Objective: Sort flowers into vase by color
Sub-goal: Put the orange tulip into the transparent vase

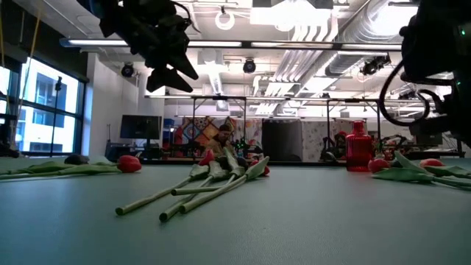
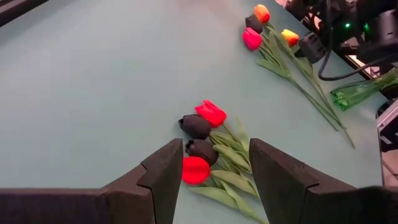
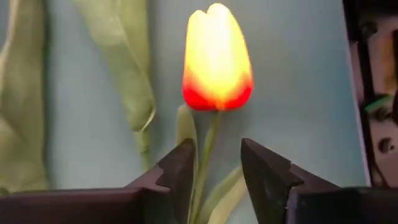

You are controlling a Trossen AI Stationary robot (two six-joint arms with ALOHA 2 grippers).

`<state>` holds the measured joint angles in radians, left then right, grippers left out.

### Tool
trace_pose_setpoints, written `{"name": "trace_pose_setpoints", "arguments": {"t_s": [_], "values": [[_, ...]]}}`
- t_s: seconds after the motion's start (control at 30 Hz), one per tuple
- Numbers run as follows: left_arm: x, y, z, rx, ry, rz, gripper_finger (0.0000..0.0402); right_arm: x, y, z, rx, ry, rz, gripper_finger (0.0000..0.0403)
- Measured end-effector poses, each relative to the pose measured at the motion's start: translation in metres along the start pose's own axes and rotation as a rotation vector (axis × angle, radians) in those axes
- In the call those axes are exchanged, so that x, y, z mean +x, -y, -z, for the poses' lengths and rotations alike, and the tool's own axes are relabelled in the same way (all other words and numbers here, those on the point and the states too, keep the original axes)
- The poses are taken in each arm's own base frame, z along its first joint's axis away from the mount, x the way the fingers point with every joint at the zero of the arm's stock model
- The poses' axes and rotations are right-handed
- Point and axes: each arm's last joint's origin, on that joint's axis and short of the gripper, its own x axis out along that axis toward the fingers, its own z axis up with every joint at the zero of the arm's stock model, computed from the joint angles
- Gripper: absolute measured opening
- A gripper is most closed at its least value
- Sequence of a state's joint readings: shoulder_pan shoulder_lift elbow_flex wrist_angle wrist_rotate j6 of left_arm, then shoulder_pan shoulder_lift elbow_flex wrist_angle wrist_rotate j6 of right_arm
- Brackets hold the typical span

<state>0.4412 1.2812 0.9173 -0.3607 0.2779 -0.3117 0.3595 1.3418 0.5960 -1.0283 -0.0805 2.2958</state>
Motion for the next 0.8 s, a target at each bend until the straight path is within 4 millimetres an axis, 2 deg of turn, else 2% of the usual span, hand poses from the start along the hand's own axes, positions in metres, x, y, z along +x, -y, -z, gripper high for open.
{"name": "trace_pose_setpoints", "arguments": {"t_s": [0.23, 0.37, 0.6, 0.8], "values": [[0.000, 0.000, -0.001, -0.047, 0.014, -0.005, 0.0172, 0.000, -0.003, 0.000, -0.038, 0.032, -0.056, 0.0016], [0.001, 0.005, -0.002, -0.049, 0.028, 0.013, 0.0172, -0.013, -0.006, 0.006, -0.069, 0.058, -0.115, 0.0010], [0.008, 0.032, -0.003, 0.054, 0.090, 0.118, 0.0172, -0.067, -0.007, 0.022, -0.172, 0.190, -0.278, 0.0004], [0.008, 0.049, -0.006, 0.091, 0.162, 0.205, 0.0172, -0.124, -0.012, 0.031, -0.267, 0.445, -0.625, 0.0001]]}}
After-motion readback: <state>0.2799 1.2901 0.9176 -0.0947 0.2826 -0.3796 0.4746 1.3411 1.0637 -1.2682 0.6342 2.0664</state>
